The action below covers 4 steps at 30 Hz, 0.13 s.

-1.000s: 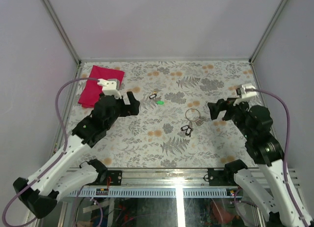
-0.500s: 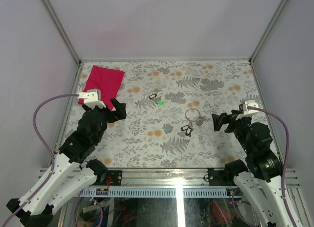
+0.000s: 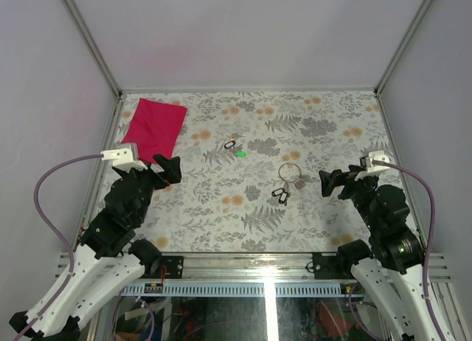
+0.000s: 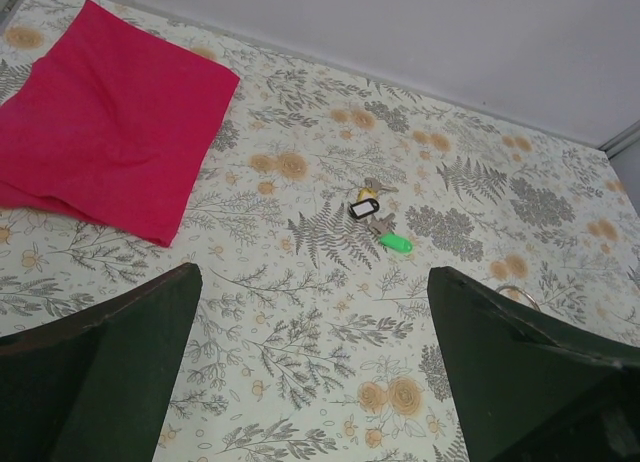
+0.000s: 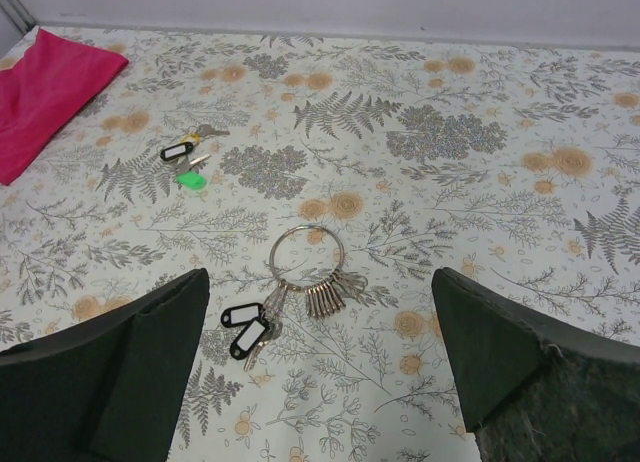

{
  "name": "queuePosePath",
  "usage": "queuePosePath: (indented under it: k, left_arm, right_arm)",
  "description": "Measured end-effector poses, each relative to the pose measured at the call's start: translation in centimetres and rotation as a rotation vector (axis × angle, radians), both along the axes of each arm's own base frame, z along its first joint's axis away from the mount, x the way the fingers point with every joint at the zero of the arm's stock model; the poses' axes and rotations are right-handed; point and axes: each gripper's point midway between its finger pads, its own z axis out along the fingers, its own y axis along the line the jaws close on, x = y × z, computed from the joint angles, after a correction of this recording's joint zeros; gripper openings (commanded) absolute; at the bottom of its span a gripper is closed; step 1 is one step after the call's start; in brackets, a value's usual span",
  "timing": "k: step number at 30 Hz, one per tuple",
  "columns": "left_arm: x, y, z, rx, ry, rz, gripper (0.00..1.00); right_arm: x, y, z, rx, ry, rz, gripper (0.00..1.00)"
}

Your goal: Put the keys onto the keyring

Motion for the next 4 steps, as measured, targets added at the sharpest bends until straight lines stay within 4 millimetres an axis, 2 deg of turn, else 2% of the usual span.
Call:
queuePosePath:
  k: [4]
  left_arm:
    - [-0.1,0.14,0.18,0.0,-0.007,0.002,1.0]
  right_arm:
    - [0.07,0.03,-0.16,-0.001,0.002,0.0,0.99]
